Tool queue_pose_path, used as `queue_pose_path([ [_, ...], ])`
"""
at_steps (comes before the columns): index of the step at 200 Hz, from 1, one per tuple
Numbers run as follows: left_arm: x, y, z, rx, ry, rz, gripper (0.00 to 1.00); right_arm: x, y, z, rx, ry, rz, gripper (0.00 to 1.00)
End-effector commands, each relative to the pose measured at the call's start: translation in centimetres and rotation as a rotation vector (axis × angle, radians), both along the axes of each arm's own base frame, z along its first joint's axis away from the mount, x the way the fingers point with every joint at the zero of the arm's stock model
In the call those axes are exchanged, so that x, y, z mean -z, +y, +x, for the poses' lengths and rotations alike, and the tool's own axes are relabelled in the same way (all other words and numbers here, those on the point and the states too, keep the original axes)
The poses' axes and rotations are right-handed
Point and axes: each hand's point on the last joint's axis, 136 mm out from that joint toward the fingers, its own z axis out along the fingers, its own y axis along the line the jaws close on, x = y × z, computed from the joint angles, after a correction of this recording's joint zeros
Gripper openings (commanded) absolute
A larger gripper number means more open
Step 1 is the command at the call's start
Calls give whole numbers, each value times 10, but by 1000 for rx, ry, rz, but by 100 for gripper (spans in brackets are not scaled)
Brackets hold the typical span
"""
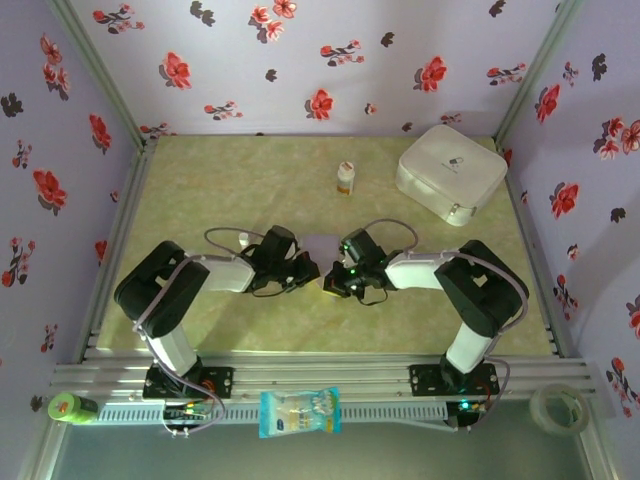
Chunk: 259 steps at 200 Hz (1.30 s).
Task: Fold a paper plane with a square sheet of paper (pick it up from the middle)
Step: Third fold the triangle at the center of the table.
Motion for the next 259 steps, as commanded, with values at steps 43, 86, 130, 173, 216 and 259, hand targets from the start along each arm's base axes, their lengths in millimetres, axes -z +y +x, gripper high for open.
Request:
queue_pose_path([
  [43, -7, 2, -10, 25, 16, 39, 0, 32, -31, -19, 2, 80, -135, 0],
  [86, 6, -3, -5, 26, 25, 46, 0, 36, -35, -22, 4, 89, -143, 0],
  [130, 30, 30, 8, -56, 49, 139, 0, 45, -43, -33, 0, 113, -159, 0],
  [173, 37, 53, 24, -104, 68, 179, 0, 55, -51, -46, -21, 145, -174, 0],
  [216, 31, 61, 36, -110, 56, 219, 0, 54, -53, -47, -41, 137, -189, 0],
  [259, 16, 57, 51, -108, 23, 242, 0, 54, -56, -47, -64, 133, -200, 0],
])
